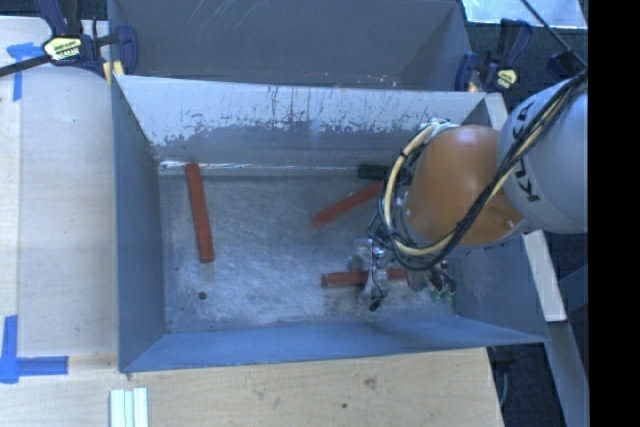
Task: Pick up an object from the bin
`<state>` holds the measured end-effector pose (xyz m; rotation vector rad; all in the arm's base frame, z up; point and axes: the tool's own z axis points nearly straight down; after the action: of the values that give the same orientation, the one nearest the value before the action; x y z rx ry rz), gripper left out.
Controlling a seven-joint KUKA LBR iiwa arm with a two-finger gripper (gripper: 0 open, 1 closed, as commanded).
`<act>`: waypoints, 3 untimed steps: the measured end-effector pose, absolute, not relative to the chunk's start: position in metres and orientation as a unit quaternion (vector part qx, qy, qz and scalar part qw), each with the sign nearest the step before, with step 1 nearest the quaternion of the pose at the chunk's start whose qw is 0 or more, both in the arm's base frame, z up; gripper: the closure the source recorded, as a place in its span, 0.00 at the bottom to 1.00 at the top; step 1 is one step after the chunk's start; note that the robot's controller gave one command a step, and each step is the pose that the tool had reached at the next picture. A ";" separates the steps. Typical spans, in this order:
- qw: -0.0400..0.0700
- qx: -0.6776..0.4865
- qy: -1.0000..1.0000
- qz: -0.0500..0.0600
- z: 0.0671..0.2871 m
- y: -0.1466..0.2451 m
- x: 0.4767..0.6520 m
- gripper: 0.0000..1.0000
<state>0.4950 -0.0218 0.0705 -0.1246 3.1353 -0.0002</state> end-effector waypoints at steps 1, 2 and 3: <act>0.006 -0.042 0.999 -0.001 0.187 -0.039 0.533 1.00; 0.001 -0.042 0.999 0.000 0.182 -0.038 0.531 0.00; -0.002 0.033 0.999 0.000 0.076 -0.050 0.533 0.00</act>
Offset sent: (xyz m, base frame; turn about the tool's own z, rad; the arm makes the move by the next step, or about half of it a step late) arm 0.0348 -0.0157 0.1113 -0.0079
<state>0.5326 -0.0498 0.0761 0.1031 3.1442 0.0003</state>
